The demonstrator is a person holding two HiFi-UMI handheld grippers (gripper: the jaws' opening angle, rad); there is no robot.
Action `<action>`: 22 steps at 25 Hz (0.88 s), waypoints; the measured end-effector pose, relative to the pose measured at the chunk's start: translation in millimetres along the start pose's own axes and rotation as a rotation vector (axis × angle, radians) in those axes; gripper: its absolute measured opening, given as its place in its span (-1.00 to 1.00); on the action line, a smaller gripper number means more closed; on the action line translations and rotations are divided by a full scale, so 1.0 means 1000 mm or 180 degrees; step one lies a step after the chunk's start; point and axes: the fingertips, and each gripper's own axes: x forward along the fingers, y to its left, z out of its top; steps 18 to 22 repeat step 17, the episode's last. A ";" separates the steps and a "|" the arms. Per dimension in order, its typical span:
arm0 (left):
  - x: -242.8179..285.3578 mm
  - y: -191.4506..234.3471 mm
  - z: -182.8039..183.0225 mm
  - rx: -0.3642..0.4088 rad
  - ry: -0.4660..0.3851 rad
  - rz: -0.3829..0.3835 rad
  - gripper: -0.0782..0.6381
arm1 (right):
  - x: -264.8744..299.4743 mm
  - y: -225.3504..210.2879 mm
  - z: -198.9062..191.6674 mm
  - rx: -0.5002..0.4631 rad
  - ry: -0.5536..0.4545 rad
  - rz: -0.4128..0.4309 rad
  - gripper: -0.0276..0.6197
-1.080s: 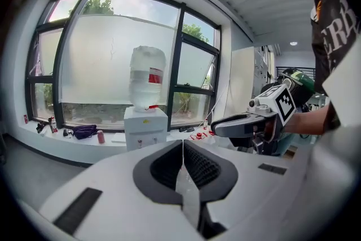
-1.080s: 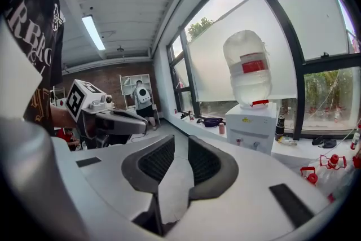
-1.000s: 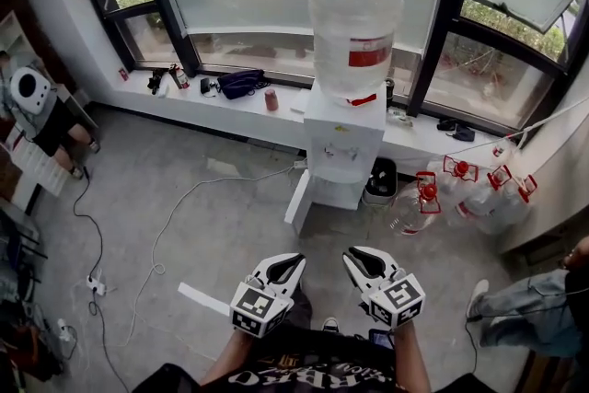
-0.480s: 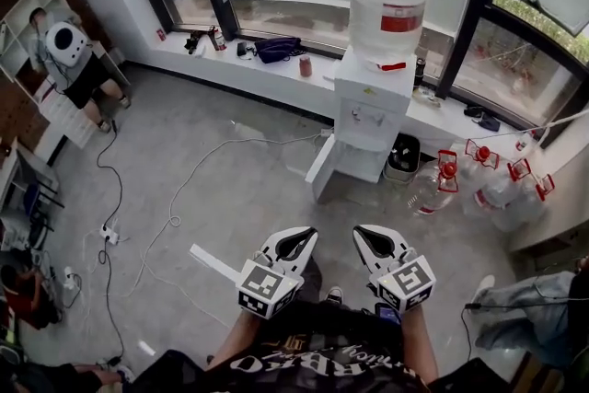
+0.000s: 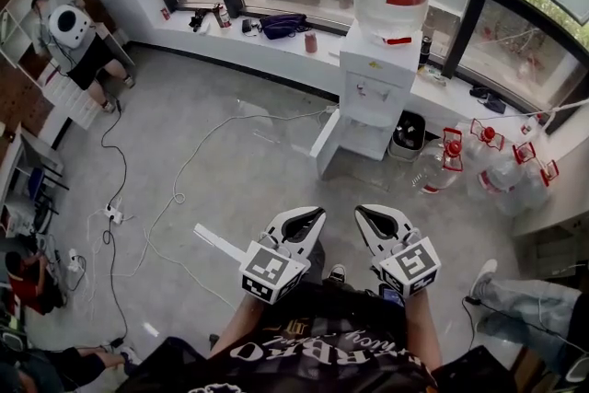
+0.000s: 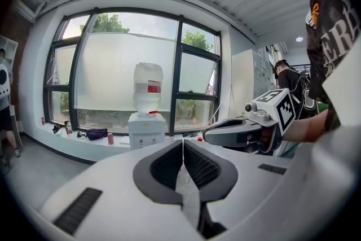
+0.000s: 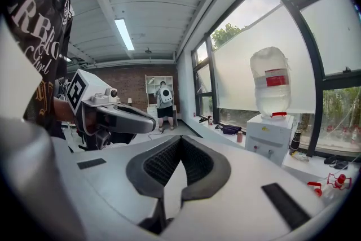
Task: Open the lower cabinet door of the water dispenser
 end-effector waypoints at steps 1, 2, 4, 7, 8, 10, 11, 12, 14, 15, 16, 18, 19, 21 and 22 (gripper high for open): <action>0.000 -0.001 0.000 0.0004 0.0001 -0.0002 -0.73 | 0.000 0.001 0.000 -0.0004 0.0000 0.0004 -0.88; -0.001 -0.002 0.000 0.0007 0.0002 -0.0004 -0.73 | 0.000 0.001 0.000 -0.0009 -0.0001 0.0008 -0.88; -0.002 -0.004 -0.001 0.0014 0.0003 -0.0007 -0.73 | 0.000 0.003 0.000 -0.0019 -0.0008 0.0019 -0.88; -0.002 -0.005 -0.002 0.0027 0.0007 -0.0009 -0.73 | 0.002 0.005 -0.001 -0.0039 -0.0004 0.0034 -0.88; -0.002 -0.005 -0.003 0.0029 0.0009 -0.0008 -0.73 | 0.002 0.005 -0.001 -0.0042 0.0003 0.0037 -0.88; -0.003 -0.003 -0.002 0.0027 0.0010 -0.0007 -0.73 | 0.004 0.005 -0.001 -0.0048 0.0014 0.0042 -0.88; -0.003 -0.002 -0.002 0.0025 0.0010 -0.0006 -0.73 | 0.005 0.005 -0.001 -0.0050 0.0016 0.0044 -0.88; -0.003 -0.002 -0.002 0.0026 0.0010 -0.0004 -0.73 | 0.006 0.005 -0.001 -0.0053 0.0018 0.0045 -0.88; -0.002 0.000 -0.003 0.0031 0.0007 0.0001 -0.73 | 0.007 0.004 -0.001 -0.0064 0.0020 0.0045 -0.88; -0.001 0.001 -0.003 0.0033 0.0005 0.0002 -0.73 | 0.008 0.003 -0.001 -0.0070 0.0020 0.0043 -0.88; 0.000 0.002 -0.003 0.0037 0.0002 0.0003 -0.73 | 0.008 0.002 -0.001 -0.0074 0.0017 0.0040 -0.88; 0.001 0.003 -0.003 0.0040 0.0000 0.0003 -0.73 | 0.009 0.001 -0.001 -0.0079 0.0015 0.0037 -0.88; 0.001 0.003 -0.003 0.0040 0.0000 0.0003 -0.73 | 0.009 0.001 -0.001 -0.0079 0.0015 0.0037 -0.88; 0.001 0.003 -0.003 0.0040 0.0000 0.0003 -0.73 | 0.009 0.001 -0.001 -0.0079 0.0015 0.0037 -0.88; 0.001 0.003 -0.003 0.0040 0.0000 0.0003 -0.73 | 0.009 0.001 -0.001 -0.0079 0.0015 0.0037 -0.88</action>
